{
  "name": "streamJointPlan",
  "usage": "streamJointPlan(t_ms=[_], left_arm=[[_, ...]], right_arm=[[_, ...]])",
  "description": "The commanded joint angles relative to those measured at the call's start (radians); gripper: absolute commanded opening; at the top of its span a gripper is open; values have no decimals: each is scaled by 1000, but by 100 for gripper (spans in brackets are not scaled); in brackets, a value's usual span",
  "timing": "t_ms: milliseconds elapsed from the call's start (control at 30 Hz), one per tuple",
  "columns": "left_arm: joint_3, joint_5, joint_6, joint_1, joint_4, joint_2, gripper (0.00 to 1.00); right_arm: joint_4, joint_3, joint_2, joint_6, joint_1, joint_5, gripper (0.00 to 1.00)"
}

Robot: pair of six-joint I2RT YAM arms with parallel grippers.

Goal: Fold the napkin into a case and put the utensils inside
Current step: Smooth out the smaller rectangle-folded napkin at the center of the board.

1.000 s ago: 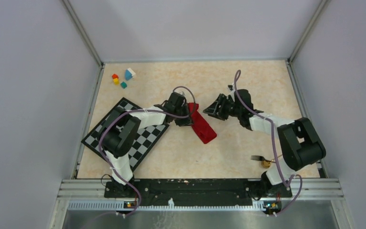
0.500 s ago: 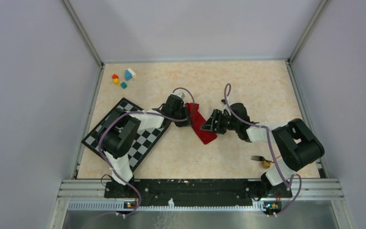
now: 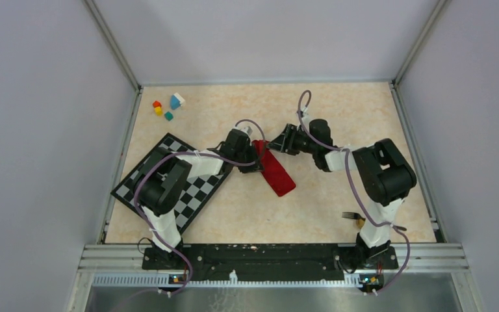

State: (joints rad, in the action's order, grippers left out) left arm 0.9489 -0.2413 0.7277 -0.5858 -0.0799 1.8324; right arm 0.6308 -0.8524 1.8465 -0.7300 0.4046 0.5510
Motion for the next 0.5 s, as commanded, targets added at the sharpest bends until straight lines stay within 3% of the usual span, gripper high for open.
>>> streamJointPlan(t_ms=[0, 267, 367, 467], left_arm=[[-53, 34, -52, -9, 146, 30, 17], [-51, 24, -53, -9, 144, 26, 17], [-52, 23, -53, -11, 145, 22, 17], [-51, 19, -56, -10, 144, 10, 18]], right_arm=[[63, -46, 47, 39, -3, 32, 51], [77, -95, 123, 53, -2, 52, 51], [86, -118, 146, 47, 0, 69, 42], [92, -142, 164, 30, 6, 86, 24]])
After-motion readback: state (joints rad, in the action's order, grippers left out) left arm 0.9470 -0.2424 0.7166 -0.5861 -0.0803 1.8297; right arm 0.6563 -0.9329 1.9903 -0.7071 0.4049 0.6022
